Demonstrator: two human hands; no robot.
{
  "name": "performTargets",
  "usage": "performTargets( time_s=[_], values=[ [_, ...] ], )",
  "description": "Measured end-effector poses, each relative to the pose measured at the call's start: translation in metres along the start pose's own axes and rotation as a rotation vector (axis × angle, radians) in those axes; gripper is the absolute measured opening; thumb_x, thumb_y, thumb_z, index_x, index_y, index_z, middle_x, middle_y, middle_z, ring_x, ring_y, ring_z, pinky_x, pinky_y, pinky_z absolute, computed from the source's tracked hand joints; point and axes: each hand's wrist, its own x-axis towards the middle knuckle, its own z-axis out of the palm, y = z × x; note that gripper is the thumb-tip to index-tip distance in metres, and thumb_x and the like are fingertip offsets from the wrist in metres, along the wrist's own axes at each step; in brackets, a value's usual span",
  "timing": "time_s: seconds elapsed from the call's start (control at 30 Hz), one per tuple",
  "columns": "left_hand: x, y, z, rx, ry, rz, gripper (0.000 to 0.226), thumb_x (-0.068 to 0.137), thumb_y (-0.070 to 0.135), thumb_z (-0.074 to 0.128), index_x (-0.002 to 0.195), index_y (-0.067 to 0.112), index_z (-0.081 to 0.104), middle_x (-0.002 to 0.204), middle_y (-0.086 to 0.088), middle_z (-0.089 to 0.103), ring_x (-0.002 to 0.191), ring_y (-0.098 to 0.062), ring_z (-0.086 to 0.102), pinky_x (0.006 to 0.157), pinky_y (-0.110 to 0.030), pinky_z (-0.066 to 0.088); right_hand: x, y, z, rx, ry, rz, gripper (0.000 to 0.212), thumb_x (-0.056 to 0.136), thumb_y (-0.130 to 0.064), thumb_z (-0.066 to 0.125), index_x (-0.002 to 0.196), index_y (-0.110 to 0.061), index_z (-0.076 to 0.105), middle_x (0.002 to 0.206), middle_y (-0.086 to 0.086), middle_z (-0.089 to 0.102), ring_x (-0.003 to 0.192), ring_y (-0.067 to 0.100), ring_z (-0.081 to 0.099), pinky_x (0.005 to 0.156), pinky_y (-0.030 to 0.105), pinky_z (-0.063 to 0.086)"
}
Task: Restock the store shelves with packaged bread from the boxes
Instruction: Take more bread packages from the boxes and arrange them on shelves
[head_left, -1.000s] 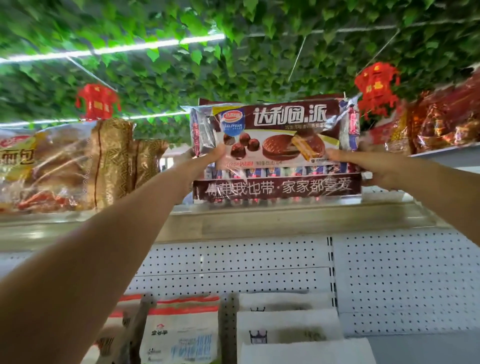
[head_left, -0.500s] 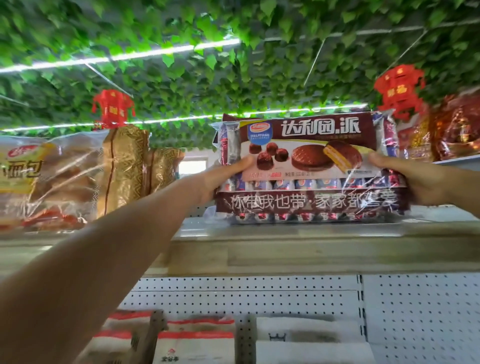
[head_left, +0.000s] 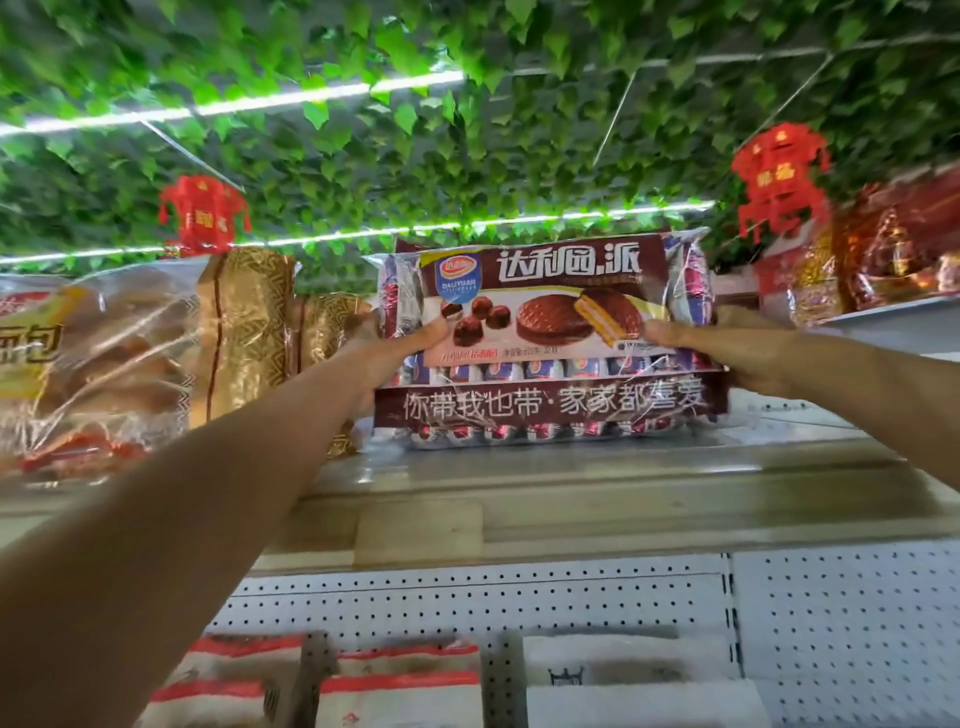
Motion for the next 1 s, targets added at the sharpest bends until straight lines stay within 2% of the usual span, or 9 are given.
performTargets(
  time_s=[0.07, 0.13, 0.23, 0.3, 0.4, 0.47, 0.6, 0.83, 1.0],
  values=[
    [-0.002, -0.001, 0.006, 0.098, 0.088, 0.151, 0.122, 0.064, 0.053, 0.086, 0.157, 0.025, 0.013, 0.157, -0.010, 0.035, 0.139, -0.032, 0.039, 0.111, -0.053, 0.038, 0.002, 0.005, 0.001, -0.117, 0.095, -0.077, 0.113, 0.051, -0.069, 0.080, 0.140, -0.011, 0.041, 0.140, -0.001, 0.048, 0.125, 0.020, 0.043, 0.099, 0.034, 0.033],
    [-0.003, -0.002, 0.008, 0.185, 0.134, 0.329, 0.105, 0.081, 0.038, 0.078, 0.157, 0.027, 0.008, 0.160, -0.006, 0.029, 0.143, -0.026, 0.033, 0.116, -0.047, 0.031, 0.000, 0.004, 0.002, -0.252, 0.243, -0.241, 0.118, 0.061, -0.065, 0.076, 0.152, -0.015, 0.019, 0.147, 0.001, 0.038, 0.131, 0.022, 0.038, 0.102, 0.031, 0.030],
    [-0.008, -0.001, 0.006, 0.340, 0.079, 0.444, 0.106, 0.085, 0.034, 0.075, 0.156, 0.038, -0.003, 0.165, -0.004, 0.005, 0.150, -0.024, 0.015, 0.120, -0.048, 0.024, -0.005, 0.000, -0.006, -0.655, 0.379, -0.625, 0.112, 0.066, -0.083, 0.059, 0.153, -0.031, 0.013, 0.159, 0.006, 0.015, 0.146, 0.028, 0.015, 0.116, 0.051, 0.022],
    [-0.014, 0.002, 0.003, 0.463, -0.008, 0.425, 0.119, 0.077, 0.037, 0.081, 0.155, 0.044, -0.008, 0.164, -0.003, -0.018, 0.152, -0.023, -0.004, 0.120, -0.049, 0.015, -0.006, 0.000, -0.008, -0.959, 0.297, -0.775, 0.096, 0.070, -0.087, 0.044, 0.151, -0.044, 0.017, 0.162, 0.001, 0.006, 0.148, 0.028, 0.005, 0.114, 0.063, 0.018],
    [-0.023, 0.005, 0.001, 0.605, -0.109, 0.390, 0.149, 0.054, 0.039, 0.091, 0.150, 0.046, -0.022, 0.158, -0.001, -0.037, 0.148, -0.021, -0.023, 0.120, -0.050, 0.004, -0.011, 0.004, 0.000, -1.207, 0.097, -0.785, 0.105, 0.061, -0.095, 0.037, 0.150, -0.052, 0.004, 0.162, -0.010, -0.016, 0.146, 0.015, -0.023, 0.114, 0.063, -0.004],
    [-0.023, 0.003, -0.002, 0.717, -0.146, 0.379, 0.158, 0.046, 0.041, 0.091, 0.147, 0.045, -0.030, 0.154, -0.001, -0.043, 0.146, -0.022, -0.027, 0.120, -0.050, 0.001, -0.011, 0.005, 0.001, -1.222, 0.069, -0.762, 0.114, 0.055, -0.098, 0.039, 0.151, -0.051, -0.004, 0.159, -0.013, -0.024, 0.144, 0.013, -0.030, 0.113, 0.064, -0.007],
    [-0.011, -0.006, -0.002, 0.924, -0.112, 0.363, 0.164, 0.043, 0.048, 0.092, 0.141, 0.043, -0.039, 0.146, 0.002, -0.053, 0.147, -0.031, -0.021, 0.121, -0.055, 0.009, -0.007, 0.006, 0.003, -1.239, 0.101, -0.670, 0.123, 0.056, -0.091, 0.054, 0.150, -0.048, -0.013, 0.156, -0.014, -0.033, 0.144, 0.012, -0.030, 0.115, 0.065, -0.002],
    [-0.001, -0.007, 0.010, 1.150, -0.036, 0.298, 0.162, 0.048, 0.063, 0.087, 0.142, 0.034, -0.041, 0.145, -0.005, -0.054, 0.145, -0.048, -0.020, 0.118, -0.064, 0.011, 0.008, 0.012, 0.012, -1.289, 0.080, -0.613, 0.123, 0.058, -0.088, 0.054, 0.148, -0.046, -0.019, 0.156, -0.010, -0.034, 0.145, 0.017, -0.028, 0.114, 0.064, 0.005],
    [-0.008, -0.001, 0.002, 1.155, -0.038, 0.268, 0.153, 0.056, 0.056, 0.087, 0.147, 0.035, -0.034, 0.148, -0.004, -0.051, 0.148, -0.039, -0.019, 0.119, -0.056, 0.009, 0.007, 0.010, 0.006, -1.340, 0.103, -0.661, 0.113, 0.057, -0.100, 0.023, 0.149, -0.046, -0.016, 0.159, -0.007, -0.027, 0.148, 0.020, -0.021, 0.112, 0.066, -0.002]
  ],
)
